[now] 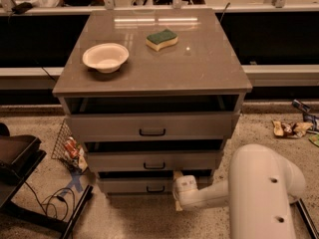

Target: Open bottom drawer

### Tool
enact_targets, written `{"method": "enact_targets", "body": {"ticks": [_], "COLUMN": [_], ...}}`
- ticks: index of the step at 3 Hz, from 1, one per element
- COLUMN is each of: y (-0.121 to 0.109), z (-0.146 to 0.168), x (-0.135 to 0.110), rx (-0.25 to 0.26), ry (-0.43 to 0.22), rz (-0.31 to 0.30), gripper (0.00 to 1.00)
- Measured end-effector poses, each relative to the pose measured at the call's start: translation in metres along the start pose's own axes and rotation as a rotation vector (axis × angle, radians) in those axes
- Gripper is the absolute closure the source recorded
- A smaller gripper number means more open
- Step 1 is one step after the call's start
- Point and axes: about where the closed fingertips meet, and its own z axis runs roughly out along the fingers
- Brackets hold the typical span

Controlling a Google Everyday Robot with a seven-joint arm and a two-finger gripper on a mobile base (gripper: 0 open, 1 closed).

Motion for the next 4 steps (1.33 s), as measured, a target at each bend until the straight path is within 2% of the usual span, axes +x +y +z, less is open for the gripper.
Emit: {"method": "enact_targets", "body": {"ticks": [1,2,3,4], "y": [-0.009,0.002,0.023,0.042], "z": [0.011,0.023,0.036,0.047], "x": [0.000,0.012,0.023,0.029], "rx": [-0.015,-0.051,-0.092,-0.121], "ry": [0.031,0.042,0.040,0.037], "rz": [-0.018,0.014,0.068,0.117], "gripper": [0.00,0.00,0.13,0.36]}}
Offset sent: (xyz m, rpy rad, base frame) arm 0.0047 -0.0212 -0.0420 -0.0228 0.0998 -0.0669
